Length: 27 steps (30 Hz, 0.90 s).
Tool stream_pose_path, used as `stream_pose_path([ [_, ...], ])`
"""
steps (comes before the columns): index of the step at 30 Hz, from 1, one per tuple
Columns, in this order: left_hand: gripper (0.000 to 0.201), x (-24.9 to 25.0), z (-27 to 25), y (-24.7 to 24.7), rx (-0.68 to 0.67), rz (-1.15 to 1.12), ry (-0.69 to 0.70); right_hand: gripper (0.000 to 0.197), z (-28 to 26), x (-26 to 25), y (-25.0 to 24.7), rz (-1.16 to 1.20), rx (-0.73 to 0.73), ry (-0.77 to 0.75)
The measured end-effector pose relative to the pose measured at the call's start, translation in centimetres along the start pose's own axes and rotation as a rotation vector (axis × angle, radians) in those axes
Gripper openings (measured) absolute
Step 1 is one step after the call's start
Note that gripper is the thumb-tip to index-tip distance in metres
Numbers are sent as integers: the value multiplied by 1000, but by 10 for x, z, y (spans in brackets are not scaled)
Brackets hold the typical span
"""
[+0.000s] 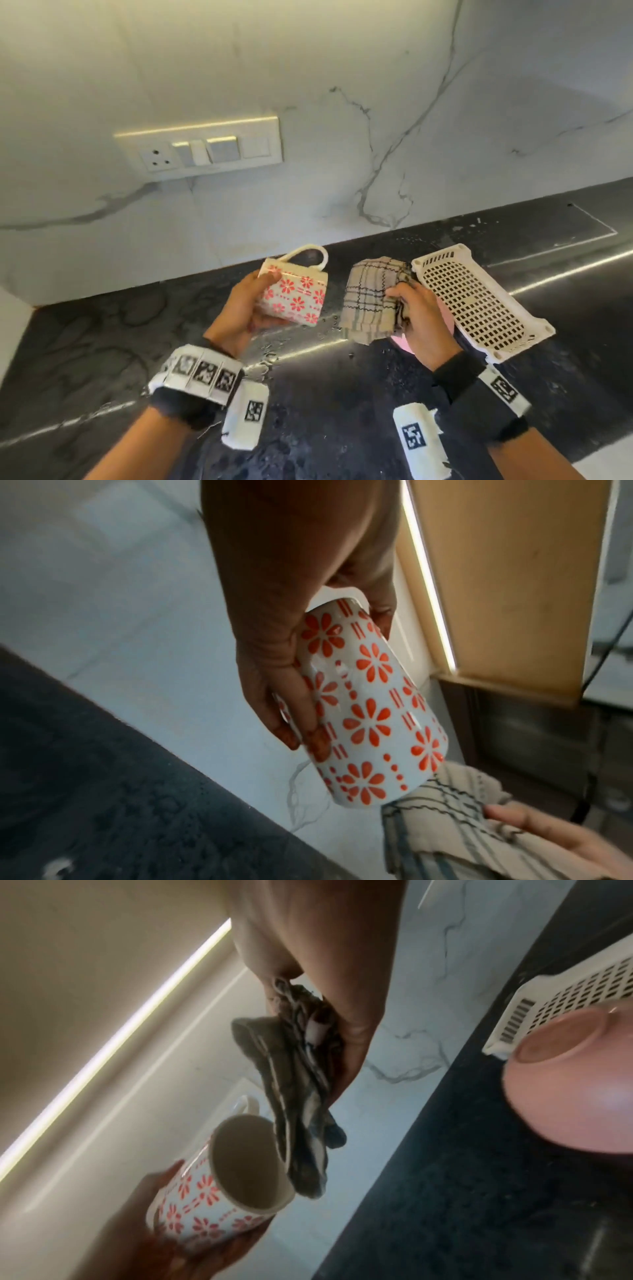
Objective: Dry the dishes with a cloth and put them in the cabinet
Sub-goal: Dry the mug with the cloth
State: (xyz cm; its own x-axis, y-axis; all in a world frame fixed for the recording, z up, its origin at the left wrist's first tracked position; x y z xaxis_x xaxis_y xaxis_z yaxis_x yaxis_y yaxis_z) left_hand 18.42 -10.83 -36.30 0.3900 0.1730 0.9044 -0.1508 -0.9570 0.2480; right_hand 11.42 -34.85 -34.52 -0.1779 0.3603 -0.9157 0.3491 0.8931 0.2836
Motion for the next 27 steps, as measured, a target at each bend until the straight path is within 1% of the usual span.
stream_pose_path([
  [3,55,11,-67,-19,43,-100,38,24,-31,-5,39,56,-144,75],
  [5,56,16,-104,-31,94,-94,110,23,-49,-7,66,36,-198,62],
  [7,58,21,-132,-41,155,-69,192,25,-64,-17,91,-10,-222,-53],
  [9,61,25,-151,-50,223,-28,247,25,-78,-32,115,-115,-244,-234],
  [11,57,29,-166,-59,293,3,290,23,-96,-42,140,-246,-312,-393],
  [13,52,35,-177,-68,347,42,338,16,-107,-43,157,-350,-373,-479],
  [15,51,41,-185,-76,385,107,368,13,-112,-38,166,-419,-433,-518],
  [16,54,43,-188,-80,401,147,376,15,-115,-34,170,-449,-470,-541],
  [17,60,47,-191,-84,420,212,393,21,-119,-32,174,-497,-509,-586],
  [19,78,56,-197,-83,439,407,437,35,-127,-27,184,-628,-607,-679],
  [20,85,60,-199,-80,430,488,464,38,-130,-24,189,-675,-682,-668],
  [22,91,66,-202,-73,408,555,508,38,-133,-17,198,-682,-827,-510],
  [23,91,68,-202,-71,406,576,528,39,-131,-17,200,-652,-854,-439],
  [24,92,70,-203,-69,409,604,542,39,-128,-19,200,-630,-847,-394],
  [26,94,74,-203,-68,403,635,576,33,-120,-19,201,-655,-839,-359],
  [27,95,76,-203,-69,394,646,591,34,-118,-16,202,-694,-861,-348],
])
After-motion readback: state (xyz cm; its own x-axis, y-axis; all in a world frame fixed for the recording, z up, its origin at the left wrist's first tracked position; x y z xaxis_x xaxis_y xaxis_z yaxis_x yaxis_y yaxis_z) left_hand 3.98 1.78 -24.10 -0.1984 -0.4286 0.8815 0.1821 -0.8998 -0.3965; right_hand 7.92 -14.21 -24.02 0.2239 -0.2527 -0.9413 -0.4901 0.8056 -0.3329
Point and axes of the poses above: each hand's wrist, its own z-axis towards the middle knuckle, its own y-axis out of the palm, x = y × z, the point moved 7 cm from there along z, towards the middle knuckle, and after that the axes turned 2 degrees about y, right-handed, at the moved point
